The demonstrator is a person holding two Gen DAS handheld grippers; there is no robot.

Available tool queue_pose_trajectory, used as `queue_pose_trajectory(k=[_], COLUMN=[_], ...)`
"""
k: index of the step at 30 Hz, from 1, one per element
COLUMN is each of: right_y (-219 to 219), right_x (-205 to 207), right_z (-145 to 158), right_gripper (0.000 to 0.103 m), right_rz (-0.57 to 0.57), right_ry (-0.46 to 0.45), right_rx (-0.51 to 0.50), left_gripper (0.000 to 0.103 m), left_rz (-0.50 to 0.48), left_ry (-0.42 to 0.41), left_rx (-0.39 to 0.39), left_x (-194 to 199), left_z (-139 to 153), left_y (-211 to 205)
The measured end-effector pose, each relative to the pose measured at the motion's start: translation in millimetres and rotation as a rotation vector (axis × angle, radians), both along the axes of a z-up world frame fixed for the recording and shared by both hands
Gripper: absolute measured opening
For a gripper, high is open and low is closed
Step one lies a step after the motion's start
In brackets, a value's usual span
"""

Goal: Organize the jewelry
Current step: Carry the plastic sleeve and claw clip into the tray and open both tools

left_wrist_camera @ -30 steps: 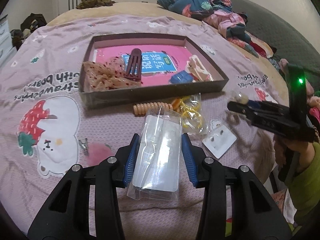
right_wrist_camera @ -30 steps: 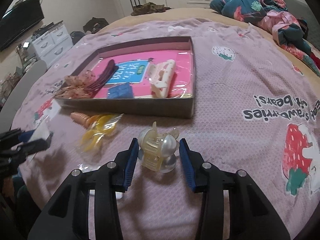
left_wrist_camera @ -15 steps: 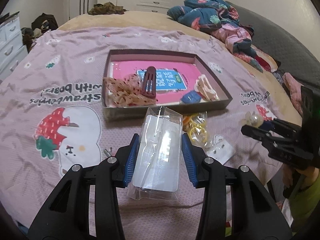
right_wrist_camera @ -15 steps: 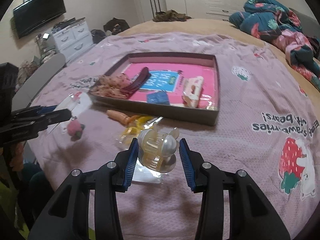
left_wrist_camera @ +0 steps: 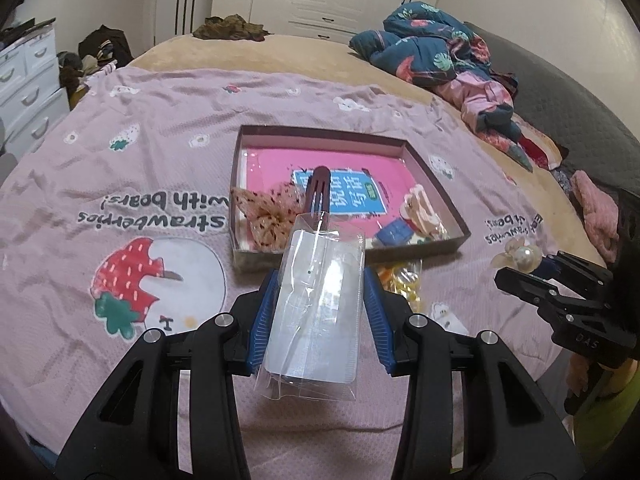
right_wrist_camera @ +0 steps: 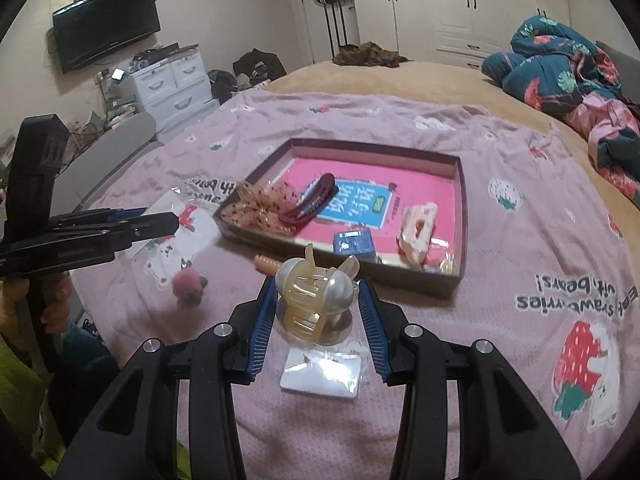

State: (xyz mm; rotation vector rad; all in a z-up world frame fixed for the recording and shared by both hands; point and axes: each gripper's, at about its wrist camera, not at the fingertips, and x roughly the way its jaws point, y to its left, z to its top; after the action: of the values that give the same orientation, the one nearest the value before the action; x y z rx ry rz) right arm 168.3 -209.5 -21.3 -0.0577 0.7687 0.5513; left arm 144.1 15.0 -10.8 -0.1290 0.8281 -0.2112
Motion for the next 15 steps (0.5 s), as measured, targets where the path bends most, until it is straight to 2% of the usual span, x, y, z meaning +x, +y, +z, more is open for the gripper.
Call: queue_pose_trajectory(k=[15], right_y=[-1.4], right_x=[23.0], right_z=[32.7], right_gripper=[0.04], right_rz=[-0.011], right_ry=[-0.07], right_rx=[0.019], left_gripper=[0.034], left_rz=[-0.001], left_ry=[-0.043], left_rx=[0.005], left_x=[29.0], left_z=[30.3], left_y=[-6.5])
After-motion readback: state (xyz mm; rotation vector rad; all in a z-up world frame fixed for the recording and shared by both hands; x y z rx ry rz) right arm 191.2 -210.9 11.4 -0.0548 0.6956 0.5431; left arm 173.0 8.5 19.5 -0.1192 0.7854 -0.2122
